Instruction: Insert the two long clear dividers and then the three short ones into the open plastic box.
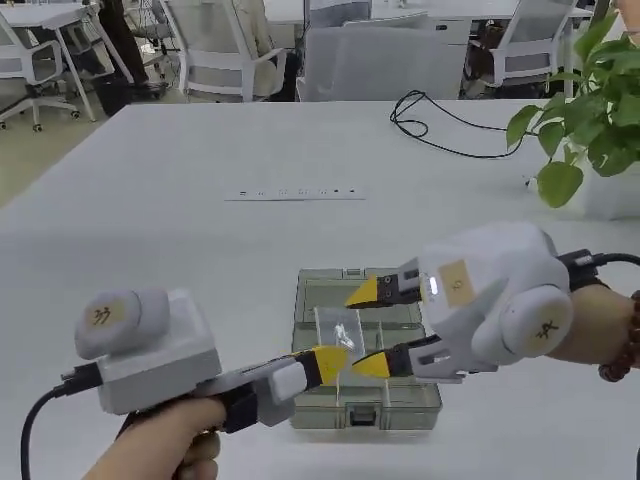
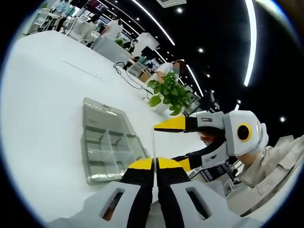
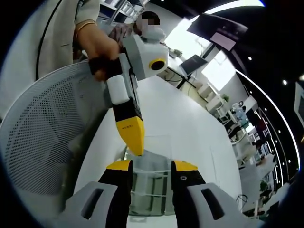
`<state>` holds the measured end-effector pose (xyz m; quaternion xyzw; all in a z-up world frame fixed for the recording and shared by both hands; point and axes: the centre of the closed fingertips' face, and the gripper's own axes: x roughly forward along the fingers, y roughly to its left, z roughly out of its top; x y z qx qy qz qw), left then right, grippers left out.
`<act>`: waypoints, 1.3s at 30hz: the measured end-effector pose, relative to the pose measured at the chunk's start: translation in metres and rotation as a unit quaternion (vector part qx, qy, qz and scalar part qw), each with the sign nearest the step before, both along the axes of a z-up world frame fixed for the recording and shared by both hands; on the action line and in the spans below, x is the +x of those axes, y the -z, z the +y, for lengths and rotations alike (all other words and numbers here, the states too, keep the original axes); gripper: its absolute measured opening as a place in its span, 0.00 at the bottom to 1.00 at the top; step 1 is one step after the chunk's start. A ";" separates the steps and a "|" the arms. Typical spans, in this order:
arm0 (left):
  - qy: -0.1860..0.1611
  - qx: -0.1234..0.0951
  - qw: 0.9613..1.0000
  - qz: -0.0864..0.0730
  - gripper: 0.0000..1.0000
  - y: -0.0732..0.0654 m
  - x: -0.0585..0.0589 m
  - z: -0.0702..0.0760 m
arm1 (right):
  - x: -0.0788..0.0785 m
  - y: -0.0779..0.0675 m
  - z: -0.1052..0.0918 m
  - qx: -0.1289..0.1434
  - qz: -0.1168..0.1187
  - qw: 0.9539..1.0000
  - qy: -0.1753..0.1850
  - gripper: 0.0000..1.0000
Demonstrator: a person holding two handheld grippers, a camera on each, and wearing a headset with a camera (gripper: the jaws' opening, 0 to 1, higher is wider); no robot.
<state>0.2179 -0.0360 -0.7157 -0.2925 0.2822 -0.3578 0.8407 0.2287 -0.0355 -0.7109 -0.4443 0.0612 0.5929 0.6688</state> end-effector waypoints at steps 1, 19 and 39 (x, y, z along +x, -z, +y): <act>0.000 0.000 1.000 0.000 0.00 -0.001 0.000 0.000 | 0.000 -0.001 0.000 0.002 -0.002 1.000 0.000 0.33; 0.091 0.218 0.961 -0.140 0.00 0.024 -0.007 0.002 | -0.007 -0.010 -0.005 0.070 0.138 0.987 0.039 0.37; 0.228 0.275 0.892 -0.275 0.00 0.014 -0.040 -0.020 | -0.052 -0.007 -0.004 0.035 0.228 0.972 -0.055 0.22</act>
